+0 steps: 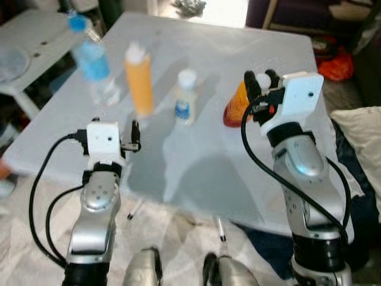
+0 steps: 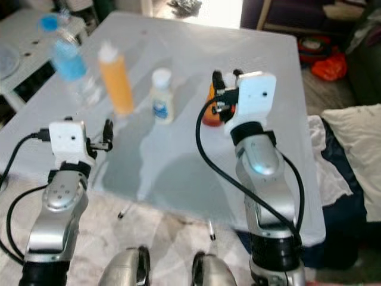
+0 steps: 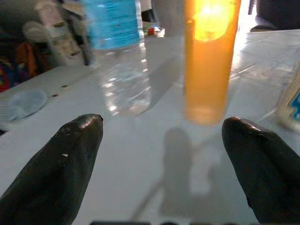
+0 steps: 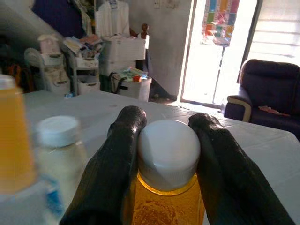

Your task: Restocking fridge

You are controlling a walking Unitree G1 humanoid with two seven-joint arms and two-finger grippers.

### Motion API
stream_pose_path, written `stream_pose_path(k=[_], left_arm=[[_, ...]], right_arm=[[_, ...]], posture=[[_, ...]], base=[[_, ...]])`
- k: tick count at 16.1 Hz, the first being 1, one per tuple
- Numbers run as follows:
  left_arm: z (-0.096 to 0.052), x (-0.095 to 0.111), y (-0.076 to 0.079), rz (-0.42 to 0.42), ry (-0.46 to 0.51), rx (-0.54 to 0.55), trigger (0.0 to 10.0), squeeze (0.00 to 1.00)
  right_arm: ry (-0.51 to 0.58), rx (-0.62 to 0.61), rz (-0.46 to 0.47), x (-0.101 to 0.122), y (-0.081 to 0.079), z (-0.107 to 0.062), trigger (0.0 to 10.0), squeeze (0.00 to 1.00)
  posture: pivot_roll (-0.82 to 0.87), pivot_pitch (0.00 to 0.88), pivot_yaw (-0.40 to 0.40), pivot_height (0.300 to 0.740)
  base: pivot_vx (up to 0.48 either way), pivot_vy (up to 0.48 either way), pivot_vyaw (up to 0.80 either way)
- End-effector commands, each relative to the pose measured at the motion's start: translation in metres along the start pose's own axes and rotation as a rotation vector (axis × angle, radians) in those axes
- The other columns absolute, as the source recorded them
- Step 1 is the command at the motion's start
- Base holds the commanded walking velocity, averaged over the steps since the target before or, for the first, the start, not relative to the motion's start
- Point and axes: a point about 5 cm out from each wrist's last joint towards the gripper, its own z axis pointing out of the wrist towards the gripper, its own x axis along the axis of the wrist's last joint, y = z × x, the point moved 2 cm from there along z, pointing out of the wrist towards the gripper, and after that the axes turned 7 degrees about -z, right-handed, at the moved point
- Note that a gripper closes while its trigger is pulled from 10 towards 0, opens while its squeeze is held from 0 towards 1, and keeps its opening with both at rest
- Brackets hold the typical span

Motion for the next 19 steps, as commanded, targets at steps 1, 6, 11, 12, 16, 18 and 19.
stream_pose_path(k=[1, 6, 11, 12, 16, 18, 19], left_arm=[[-0.001, -0.002, 0.001, 0.001, -0.002, 0.003, 10.0, 0.00], [0.003, -0.001, 0.004, 0.000, 0.004, 0.001, 10.0, 0.00], [0.003, -0.003, 0.005, 0.000, 0.009, 0.003, 10.0, 0.00], [0.003, -0.003, 0.005, 0.001, 0.009, 0.004, 10.0, 0.00], [-0.001, -0.009, -0.006, 0.035, 0.000, 0.019, 10.0, 0.00], [-0.004, -0.015, -0.013, 0.055, -0.019, 0.024, 10.0, 0.00], [-0.006, -0.017, -0.016, 0.062, -0.028, 0.026, 10.0, 0.00]], right_arm=[[-0.001, -0.007, 0.000, 0.000, 0.002, 0.000, 10.0, 0.00], [0.066, -0.015, -0.029, 0.016, 0.002, 0.006, 10.0, 0.00], [0.050, -0.040, -0.026, 0.012, 0.007, 0.009, 10.0, 0.00], [0.019, -0.048, -0.016, 0.005, 0.007, 0.009, 10.0, 0.00], [-0.138, -0.026, 0.066, -0.043, 0.003, -0.006, 10.0, 0.00], [-0.145, -0.018, 0.005, -0.051, 0.002, -0.012, 10.0, 0.00], [-0.191, 0.032, 0.012, -0.058, -0.005, -0.017, 10.0, 0.00]], posture=[[0.01, 0.071, -0.021, 0.740], [0.00, 0.063, -0.021, 0.740], [0.00, 0.058, -0.026, 0.740], [0.01, 0.054, -0.028, 0.740], [0.01, 0.040, -0.025, 0.740], [0.02, 0.038, -0.023, 0.740], [0.02, 0.035, -0.021, 0.740]], base=[[-0.349, 0.000, 0.00], [-0.349, 0.000, 0.00], [-0.346, 0.000, 0.00], [-0.352, 0.000, 0.00], [-0.224, 0.000, 0.00], [0.000, 0.000, 0.00], [0.000, 0.000, 0.00]])
